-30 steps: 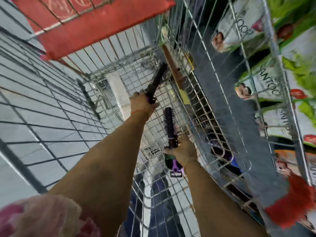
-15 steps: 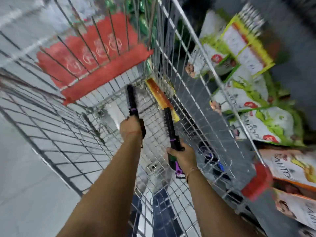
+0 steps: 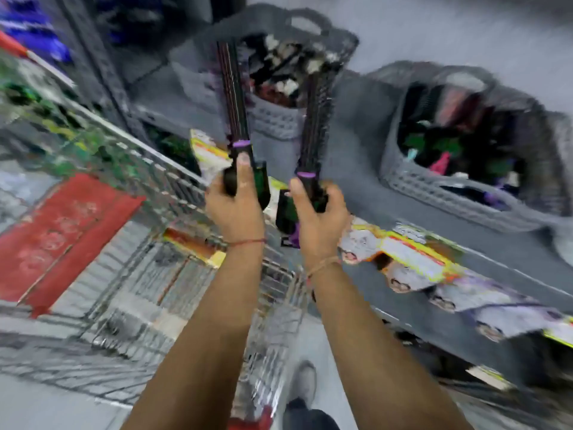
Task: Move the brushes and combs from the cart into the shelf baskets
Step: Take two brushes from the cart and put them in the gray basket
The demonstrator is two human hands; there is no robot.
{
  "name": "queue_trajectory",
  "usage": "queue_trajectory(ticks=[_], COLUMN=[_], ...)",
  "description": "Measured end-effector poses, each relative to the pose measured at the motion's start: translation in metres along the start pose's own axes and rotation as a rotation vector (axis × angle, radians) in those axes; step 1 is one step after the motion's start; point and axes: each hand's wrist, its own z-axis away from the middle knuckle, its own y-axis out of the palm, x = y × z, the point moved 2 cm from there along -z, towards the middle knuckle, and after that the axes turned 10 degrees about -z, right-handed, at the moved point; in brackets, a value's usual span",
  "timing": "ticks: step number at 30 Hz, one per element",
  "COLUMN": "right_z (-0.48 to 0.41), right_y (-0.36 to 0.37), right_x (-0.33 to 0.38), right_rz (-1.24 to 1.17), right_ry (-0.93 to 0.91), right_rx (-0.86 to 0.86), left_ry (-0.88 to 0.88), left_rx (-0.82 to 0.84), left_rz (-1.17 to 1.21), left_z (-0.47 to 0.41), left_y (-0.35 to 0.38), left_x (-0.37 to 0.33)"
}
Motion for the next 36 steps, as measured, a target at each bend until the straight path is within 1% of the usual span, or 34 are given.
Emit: queue_trajectory(ticks=[2, 4, 7, 10, 12, 14, 17, 19, 22, 25, 26, 28, 30, 31, 33, 34, 36], right_z=[-0.029, -0.061, -0.109, -0.154, -0.179, -0.197, -0.206, -0.207, -0.208, -0.206, -0.204, -0.198, -0.194, -0.191, -0.182, -0.175, -0.154], right_y=[-0.028, -0.058, -0.114, -0.166, -0.193, -0.218, -0.237, -0.241, -0.242, -0.244, -0.242, -0.232, -0.206, -0.189, -0.145, -0.121, -0.068], right_x=[0.038, 0.069, 0.104, 0.12, 0.121, 0.111, 0.088, 0.077, 0.072, 0.074, 0.076, 0.086, 0.097, 0.103, 0.112, 0.115, 0.112], right_rz=[-0.085, -0.121, -0.028, 0.128, 0.256, 0.432, 0.673, 0.699, 0.7, 0.731, 0.755, 0.88, 1.006, 1.021, 0.977, 0.928, 0.79], right_ry=[-0.124, -0.213, -0.219, -0.154, -0.078, 0.021, 0.198, 0.252, 0.314, 0.318, 0.286, 0.153, -0.021, -0.099, -0.233, -0.294, -0.408], right_rx=[-0.151, -0.297, -0.433, -0.482, -0.472, -0.423, -0.28, -0.227, -0.216, -0.214, -0.225, -0.267, -0.233, -0.19, -0.078, -0.02, 0.108], left_ry=[0.059, 0.057, 0.054, 0.133, 0.141, 0.157, 0.126, 0.102, 0.14, 0.176, 0.188, 0.239, 0.335, 0.385, 0.429, 0.432, 0.435], left_rx=[0.147, 0.272, 0.477, 0.61, 0.656, 0.677, 0.681, 0.662, 0.62, 0.617, 0.615, 0.599, 0.574, 0.557, 0.477, 0.413, 0.256], left_rz=[-0.034, -0.086, -0.123, -0.243, -0.311, -0.485, -0.687, -0.781, -0.866, -0.958, -0.998, -1.042, -0.981, -0.913, -0.741, -0.661, -0.586], left_z=[0.025, 0.046, 0.078, 0.101, 0.111, 0.12, 0.124, 0.123, 0.125, 0.129, 0.129, 0.126, 0.119, 0.115, 0.098, 0.085, 0.048], left_y=[0.037, 0.076, 0.14, 0.199, 0.231, 0.255, 0.269, 0.269, 0.272, 0.272, 0.271, 0.265, 0.256, 0.249, 0.226, 0.21, 0.167], left_x=[-0.036, -0.062, -0.094, -0.114, -0.117, -0.109, -0.079, -0.064, -0.058, -0.059, -0.059, -0.06, -0.067, -0.073, -0.086, -0.092, -0.095])
